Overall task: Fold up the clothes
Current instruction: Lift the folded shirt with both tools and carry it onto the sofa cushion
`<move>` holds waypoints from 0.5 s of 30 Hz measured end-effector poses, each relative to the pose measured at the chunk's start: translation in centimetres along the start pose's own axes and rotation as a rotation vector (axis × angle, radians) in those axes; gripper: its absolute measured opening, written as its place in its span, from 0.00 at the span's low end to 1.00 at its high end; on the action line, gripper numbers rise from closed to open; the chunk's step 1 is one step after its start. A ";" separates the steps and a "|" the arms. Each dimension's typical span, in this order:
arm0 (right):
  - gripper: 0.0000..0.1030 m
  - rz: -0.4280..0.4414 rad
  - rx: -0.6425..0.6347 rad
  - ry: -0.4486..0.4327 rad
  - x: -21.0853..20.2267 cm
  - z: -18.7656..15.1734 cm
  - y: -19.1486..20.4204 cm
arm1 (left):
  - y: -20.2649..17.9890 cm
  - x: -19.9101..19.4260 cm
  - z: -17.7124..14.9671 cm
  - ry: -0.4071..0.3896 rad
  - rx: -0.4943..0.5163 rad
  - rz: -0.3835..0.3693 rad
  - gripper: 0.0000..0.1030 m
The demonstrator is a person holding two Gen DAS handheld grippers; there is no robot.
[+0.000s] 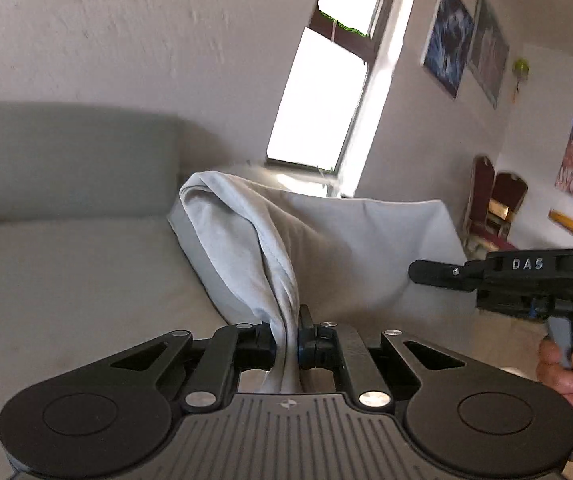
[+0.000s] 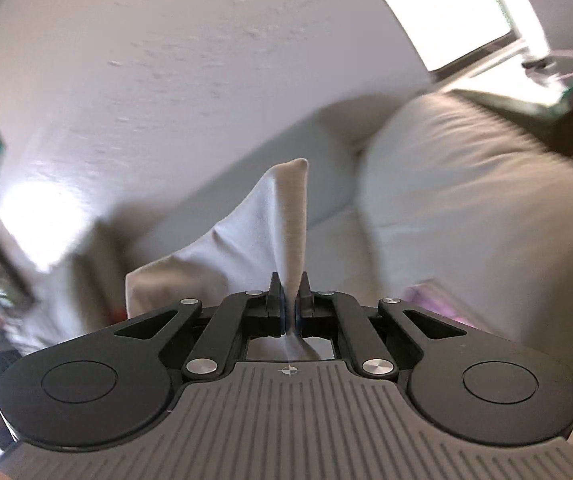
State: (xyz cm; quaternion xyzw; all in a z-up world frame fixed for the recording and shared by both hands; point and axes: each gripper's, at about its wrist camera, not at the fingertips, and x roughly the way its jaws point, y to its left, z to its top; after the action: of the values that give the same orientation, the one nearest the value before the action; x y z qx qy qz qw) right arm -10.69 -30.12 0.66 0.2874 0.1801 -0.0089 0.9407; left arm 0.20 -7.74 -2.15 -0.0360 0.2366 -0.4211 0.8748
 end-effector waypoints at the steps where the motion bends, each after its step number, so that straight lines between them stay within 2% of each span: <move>1: 0.04 -0.035 0.004 0.009 0.1 0.1 -1.4 | -0.3 1.5 -0.4 0.019 -0.007 -0.002 0.07; 5: 0.04 -0.132 0.061 0.032 1.6 0.7 -6.1 | -0.7 6.0 -0.9 0.071 -0.019 0.000 0.07; 8: 0.04 -0.176 0.099 0.030 3.5 1.5 -9.0 | -0.1 9.2 0.5 0.086 -0.035 -0.003 0.07; 14: 0.04 -0.238 0.071 -0.009 7.9 5.1 -9.9 | 1.5 15.3 3.1 0.106 -0.103 -0.043 0.08; 15: 0.04 -0.252 0.067 -0.012 8.7 6.0 -10.3 | 1.9 16.4 3.2 0.125 -0.113 -0.040 0.14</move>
State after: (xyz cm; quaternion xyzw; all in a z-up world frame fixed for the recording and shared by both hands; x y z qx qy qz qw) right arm -1.85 -41.17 -3.24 0.2935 0.2085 -0.1348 0.9232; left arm 11.71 -19.31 -6.12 -0.0637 0.3137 -0.4260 0.8462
